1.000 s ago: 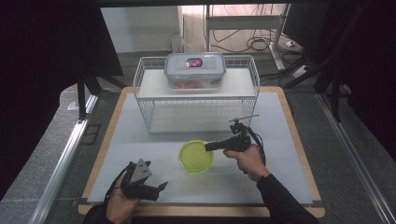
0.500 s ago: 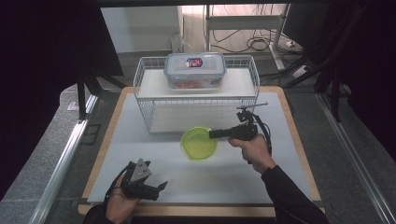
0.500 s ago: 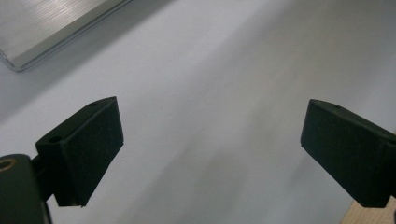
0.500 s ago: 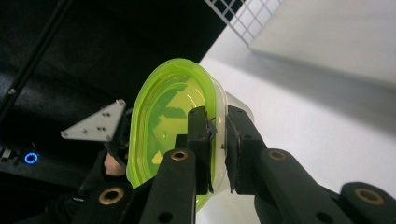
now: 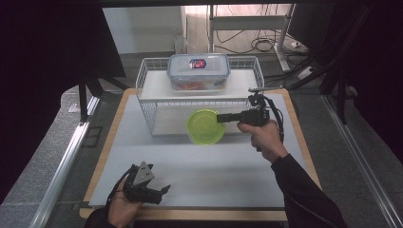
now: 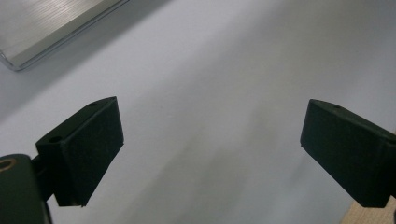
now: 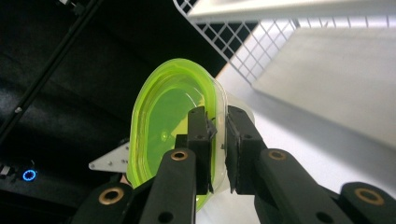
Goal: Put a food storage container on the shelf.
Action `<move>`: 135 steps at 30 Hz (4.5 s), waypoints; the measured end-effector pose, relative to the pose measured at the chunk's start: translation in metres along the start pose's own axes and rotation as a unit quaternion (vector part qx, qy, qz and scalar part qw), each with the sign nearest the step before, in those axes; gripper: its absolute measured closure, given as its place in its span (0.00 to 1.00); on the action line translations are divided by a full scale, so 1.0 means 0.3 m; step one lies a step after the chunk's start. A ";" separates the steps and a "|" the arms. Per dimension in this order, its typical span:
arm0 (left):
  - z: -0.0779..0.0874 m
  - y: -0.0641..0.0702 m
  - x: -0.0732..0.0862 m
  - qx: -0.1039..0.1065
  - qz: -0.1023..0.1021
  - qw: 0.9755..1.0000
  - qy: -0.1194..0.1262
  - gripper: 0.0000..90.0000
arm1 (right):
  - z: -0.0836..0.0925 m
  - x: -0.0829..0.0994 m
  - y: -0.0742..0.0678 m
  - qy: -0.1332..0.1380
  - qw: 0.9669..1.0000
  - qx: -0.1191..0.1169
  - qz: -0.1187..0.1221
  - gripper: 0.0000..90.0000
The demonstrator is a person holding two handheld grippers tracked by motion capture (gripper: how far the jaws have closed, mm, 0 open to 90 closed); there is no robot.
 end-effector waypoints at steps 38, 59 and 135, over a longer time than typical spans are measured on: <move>0.005 0.007 -0.002 0.004 -0.009 1.000 0.004 0.07 | 0.064 -0.444 -0.149 0.122 0.990 0.063 -0.038 0.91; 0.003 0.014 0.000 0.015 -0.015 1.000 0.000 0.07 | -0.044 -0.553 -0.105 0.177 0.972 0.136 -0.073 0.91; -0.005 0.022 0.000 0.022 -0.022 1.000 -0.003 0.07 | 0.040 -0.154 -0.096 0.094 0.934 0.241 0.244 0.02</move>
Point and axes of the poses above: each handheld gripper's, and its own axes: z roughly backward along the jaws, x roughly out of its underside, y roughly to its right, the point moved 2 cm from there along -z, roughly forward along the jaws, and after that the axes turned 2 degrees about -z, right-handed, at the moved point
